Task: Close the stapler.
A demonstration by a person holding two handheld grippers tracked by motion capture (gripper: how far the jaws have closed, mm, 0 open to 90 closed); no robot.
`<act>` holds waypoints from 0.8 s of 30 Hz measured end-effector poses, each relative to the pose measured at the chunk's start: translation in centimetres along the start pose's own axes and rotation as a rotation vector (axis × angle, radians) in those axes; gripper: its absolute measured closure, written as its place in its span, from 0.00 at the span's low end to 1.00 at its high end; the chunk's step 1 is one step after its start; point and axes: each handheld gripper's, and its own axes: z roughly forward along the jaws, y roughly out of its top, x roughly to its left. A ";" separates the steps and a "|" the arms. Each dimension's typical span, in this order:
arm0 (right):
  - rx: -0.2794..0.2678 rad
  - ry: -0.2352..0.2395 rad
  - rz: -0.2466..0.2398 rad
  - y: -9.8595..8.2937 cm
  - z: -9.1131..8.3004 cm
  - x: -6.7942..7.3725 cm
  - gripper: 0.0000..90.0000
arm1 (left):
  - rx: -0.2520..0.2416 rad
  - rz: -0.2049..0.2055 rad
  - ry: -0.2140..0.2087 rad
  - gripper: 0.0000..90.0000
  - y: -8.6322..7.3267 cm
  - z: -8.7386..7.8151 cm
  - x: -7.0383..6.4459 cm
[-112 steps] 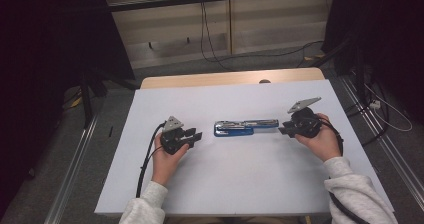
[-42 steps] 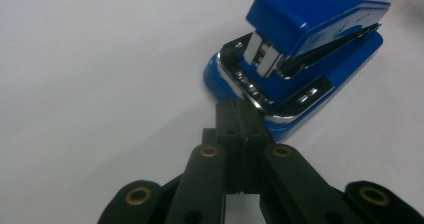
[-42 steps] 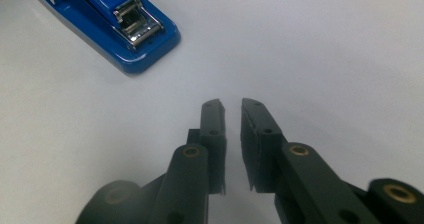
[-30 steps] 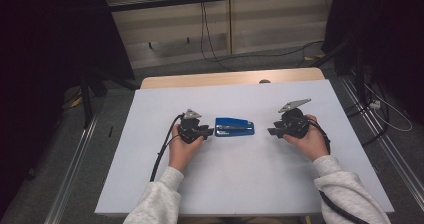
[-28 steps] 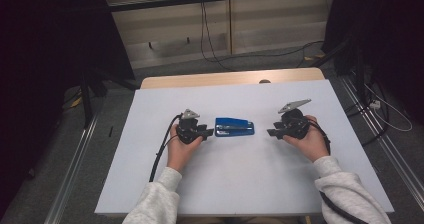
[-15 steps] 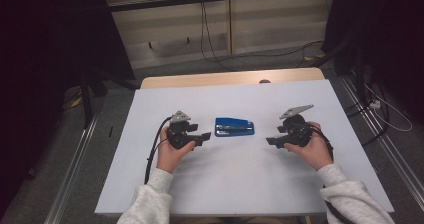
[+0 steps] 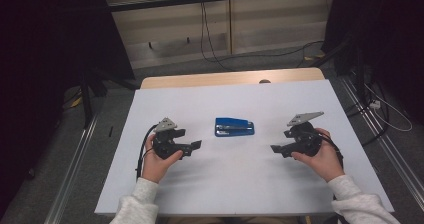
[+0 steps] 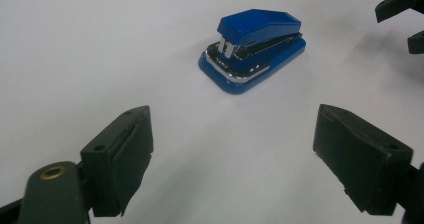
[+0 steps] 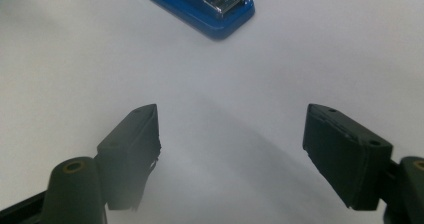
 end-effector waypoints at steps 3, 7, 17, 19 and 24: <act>0.000 -0.001 0.002 -0.3 -0.4 0.0 0.22 | -0.008 -0.012 0.005 0.16 -0.5 -0.7 0.2; -0.002 -0.004 0.007 -0.8 -0.9 0.0 0.21 | -0.012 -0.015 0.012 0.14 -1.2 -1.7 0.4; 0.008 0.002 0.003 -2.0 -1.8 0.3 0.20 | -0.029 -0.011 0.020 0.11 -2.5 -3.8 0.5; 0.002 0.002 -0.001 -2.2 -2.0 0.4 0.20 | -0.033 -0.012 0.022 0.11 -2.8 -4.3 0.6; 0.005 0.007 -0.003 -2.5 -2.1 0.6 0.20 | -0.042 -0.009 0.033 0.10 -3.4 -5.3 0.9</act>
